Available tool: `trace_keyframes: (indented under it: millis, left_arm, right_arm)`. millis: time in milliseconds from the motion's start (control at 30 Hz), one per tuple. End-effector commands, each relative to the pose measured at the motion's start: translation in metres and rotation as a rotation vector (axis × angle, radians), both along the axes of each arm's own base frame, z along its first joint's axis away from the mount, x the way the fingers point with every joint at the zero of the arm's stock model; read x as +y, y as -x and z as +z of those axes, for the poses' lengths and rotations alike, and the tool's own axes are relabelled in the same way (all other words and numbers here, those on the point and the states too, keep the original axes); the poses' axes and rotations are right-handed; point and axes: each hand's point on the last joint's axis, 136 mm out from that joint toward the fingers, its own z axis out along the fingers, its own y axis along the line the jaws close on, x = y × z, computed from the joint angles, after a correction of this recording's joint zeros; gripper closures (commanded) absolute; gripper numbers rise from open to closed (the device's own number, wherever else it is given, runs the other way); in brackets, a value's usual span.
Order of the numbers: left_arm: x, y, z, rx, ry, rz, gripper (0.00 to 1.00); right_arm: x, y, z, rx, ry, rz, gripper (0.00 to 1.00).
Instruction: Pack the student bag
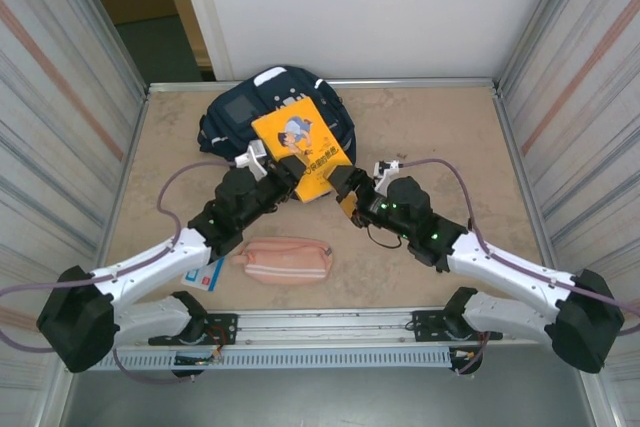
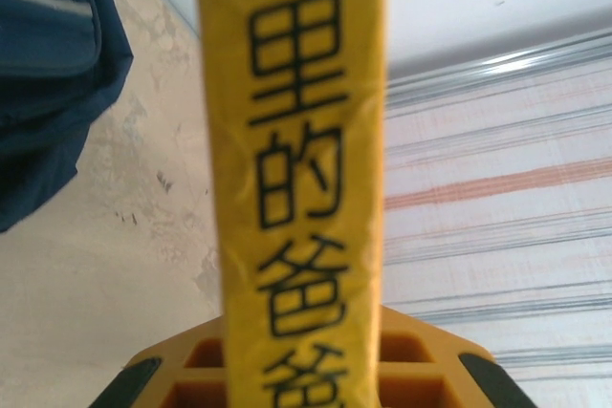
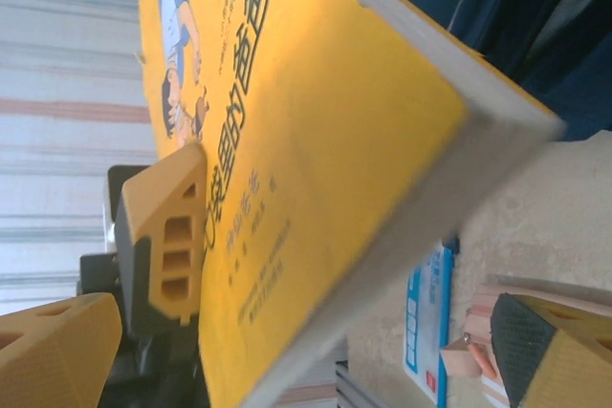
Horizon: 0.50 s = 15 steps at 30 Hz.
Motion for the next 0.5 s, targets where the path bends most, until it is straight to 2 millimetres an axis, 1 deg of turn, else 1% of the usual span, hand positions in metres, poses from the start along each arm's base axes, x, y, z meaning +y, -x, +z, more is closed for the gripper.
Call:
trace_keyframes:
  millis: [0, 33, 100, 200, 267, 367, 400, 433, 467]
  left_arm:
    - [-0.009, 0.003, 0.040, -0.082, 0.138, -0.026, 1.00]
    - [-0.010, 0.004, 0.041, -0.084, 0.156, -0.022, 1.00]
    - [-0.010, 0.005, 0.041, -0.082, 0.184, -0.009, 1.00]
    - [-0.012, 0.008, 0.040, -0.077, 0.175, -0.027, 1.00]
    - [-0.011, 0.010, 0.032, -0.048, 0.154, -0.026, 1.00]
    - [-0.006, 0.011, 0.020, -0.017, 0.156, -0.011, 1.00]
    - [-0.005, 0.012, 0.018, -0.017, 0.161, -0.010, 1.00]
    - [-0.004, 0.013, 0.018, -0.023, 0.165, -0.014, 1.00]
    - [-0.004, 0.015, 0.017, -0.022, 0.167, -0.019, 1.00]
  right_arm:
    - [0.007, -0.011, 0.027, -0.032, -0.128, -0.038, 0.06]
    - [0.007, -0.014, 0.030, -0.040, -0.157, -0.049, 0.10]
    - [0.004, -0.016, 0.037, -0.077, -0.203, -0.074, 0.22]
    - [-0.002, -0.013, 0.051, -0.163, -0.187, -0.117, 0.40]
    - [-0.004, -0.009, 0.061, -0.211, -0.159, -0.125, 0.51]
    - [-0.007, -0.004, 0.074, -0.273, -0.142, -0.121, 0.64]
    - [-0.008, -0.004, 0.075, -0.282, -0.134, -0.122, 0.66]
    - [-0.008, -0.003, 0.075, -0.289, -0.127, -0.123, 0.73]
    - [-0.008, -0.003, 0.074, -0.294, -0.123, -0.121, 0.83]
